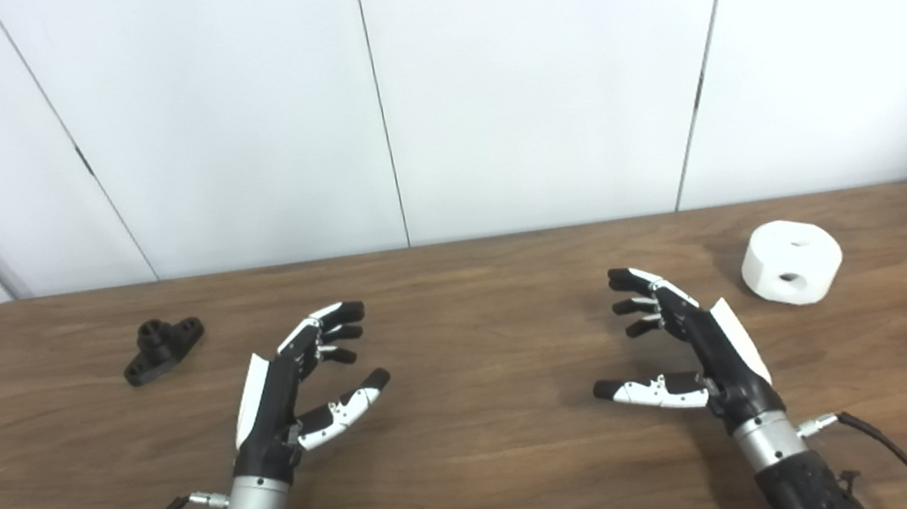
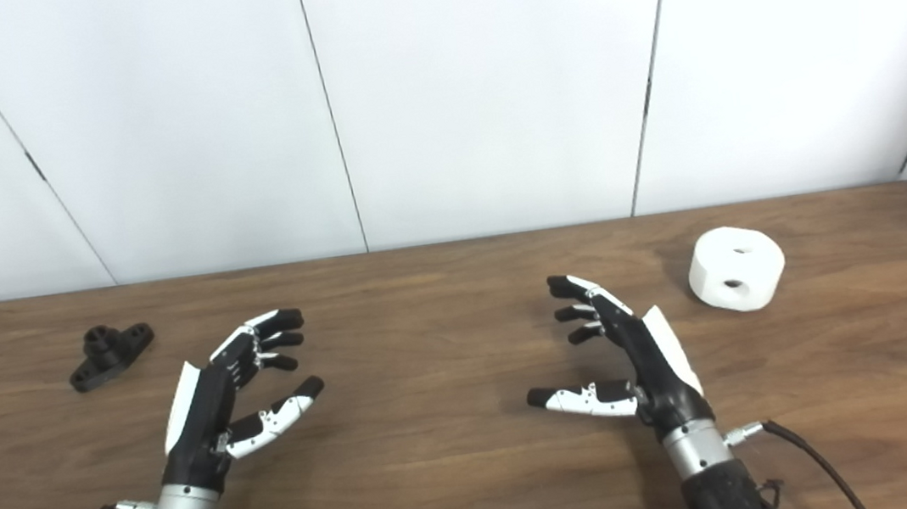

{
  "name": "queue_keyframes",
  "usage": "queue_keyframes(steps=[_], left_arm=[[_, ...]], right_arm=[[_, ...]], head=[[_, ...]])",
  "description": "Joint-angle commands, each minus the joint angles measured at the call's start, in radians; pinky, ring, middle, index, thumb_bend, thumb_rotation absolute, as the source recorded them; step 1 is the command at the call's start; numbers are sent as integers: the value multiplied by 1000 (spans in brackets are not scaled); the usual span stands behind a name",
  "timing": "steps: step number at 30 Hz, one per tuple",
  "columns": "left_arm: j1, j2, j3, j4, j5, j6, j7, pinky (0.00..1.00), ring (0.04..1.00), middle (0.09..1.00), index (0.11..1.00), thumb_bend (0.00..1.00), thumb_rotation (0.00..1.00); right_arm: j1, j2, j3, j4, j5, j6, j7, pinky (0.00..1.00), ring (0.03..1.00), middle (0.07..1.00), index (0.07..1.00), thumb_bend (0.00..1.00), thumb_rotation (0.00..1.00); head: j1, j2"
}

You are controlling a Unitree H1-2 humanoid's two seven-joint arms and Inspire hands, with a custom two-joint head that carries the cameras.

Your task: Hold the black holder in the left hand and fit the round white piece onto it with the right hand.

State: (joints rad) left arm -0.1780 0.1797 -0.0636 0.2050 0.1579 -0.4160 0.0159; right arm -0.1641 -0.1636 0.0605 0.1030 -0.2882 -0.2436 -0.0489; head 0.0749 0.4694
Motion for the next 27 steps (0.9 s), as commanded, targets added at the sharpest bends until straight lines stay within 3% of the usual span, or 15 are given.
queue_keyframes(steps=[1,6,10,13,27], left_arm=[[49,-33,-25,61,29,-34,9,615,734,776,768,550,96],[46,-71,-43,69,61,-22,29,592,718,775,777,563,130],[31,-106,-58,95,95,-12,57,608,736,779,767,569,110],[23,-115,-67,106,136,-6,77,617,744,788,772,557,102],[29,-124,-57,75,149,25,89,617,742,782,769,564,75]], right_arm=[[1,11,0,-11,10,-22,-7,621,750,834,837,668,186],[6,-22,-21,-13,56,-35,17,625,760,837,839,657,153],[9,-43,-37,-9,112,-42,43,656,771,841,849,634,75],[13,-40,-40,-42,100,-6,42,660,763,834,849,628,7],[29,-30,-40,-143,113,84,65,681,782,841,849,596,0]], head=[[25,-1],[219,-29],[316,-58],[330,-62],[332,-53]])
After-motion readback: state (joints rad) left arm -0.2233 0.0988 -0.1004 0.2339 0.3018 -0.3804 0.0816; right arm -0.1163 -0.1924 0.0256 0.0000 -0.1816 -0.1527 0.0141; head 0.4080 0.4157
